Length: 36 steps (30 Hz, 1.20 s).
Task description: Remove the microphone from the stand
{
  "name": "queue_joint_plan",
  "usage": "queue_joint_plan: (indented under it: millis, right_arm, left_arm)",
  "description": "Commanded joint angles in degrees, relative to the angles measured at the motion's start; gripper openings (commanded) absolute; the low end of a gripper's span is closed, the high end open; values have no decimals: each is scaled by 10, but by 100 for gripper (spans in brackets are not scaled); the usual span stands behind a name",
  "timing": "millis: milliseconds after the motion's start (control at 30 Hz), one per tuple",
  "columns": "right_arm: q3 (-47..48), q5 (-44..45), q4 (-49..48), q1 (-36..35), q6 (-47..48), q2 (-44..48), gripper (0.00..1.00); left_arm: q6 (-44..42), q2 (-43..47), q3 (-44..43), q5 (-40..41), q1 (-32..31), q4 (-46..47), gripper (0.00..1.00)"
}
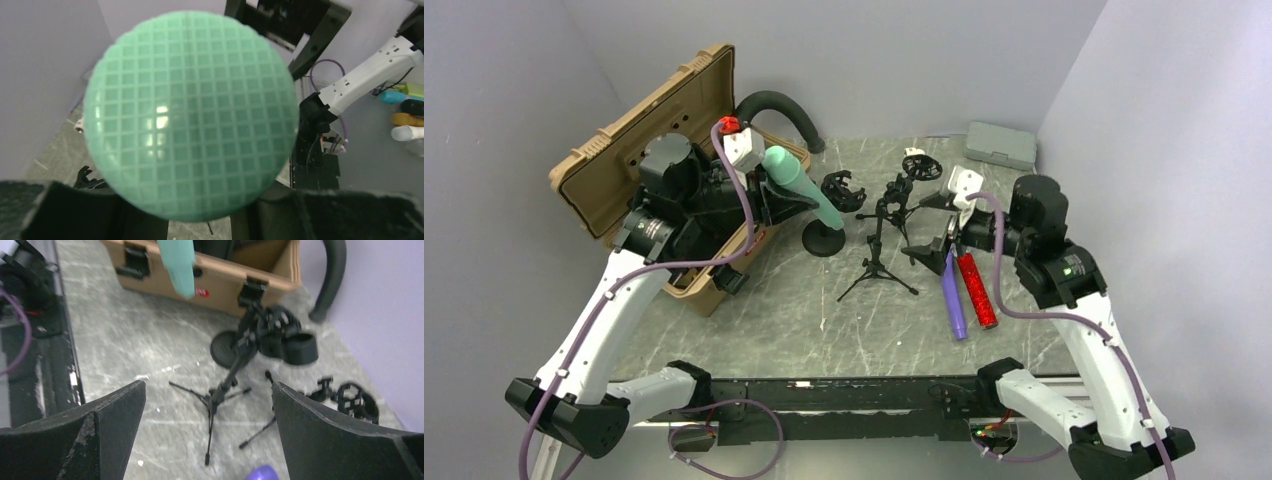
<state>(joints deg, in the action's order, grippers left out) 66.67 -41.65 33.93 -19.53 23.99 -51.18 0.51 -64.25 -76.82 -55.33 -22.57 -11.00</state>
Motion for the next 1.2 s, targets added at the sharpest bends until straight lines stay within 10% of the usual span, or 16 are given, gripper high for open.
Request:
queue_joint_plan:
  millis: [0, 633, 1167]
  right_arm:
    - [103, -97, 51, -3, -4, -51, 97]
    - [256, -126, 50, -157, -21, -249, 86]
    - [219, -112, -4, -162, -51, -255, 44]
  left_arm:
    - [39, 0, 9, -50, -6, 50, 0]
    - [84, -71, -14, -76, -69, 133, 0]
    - [122, -66, 29, -104, -73, 219, 0]
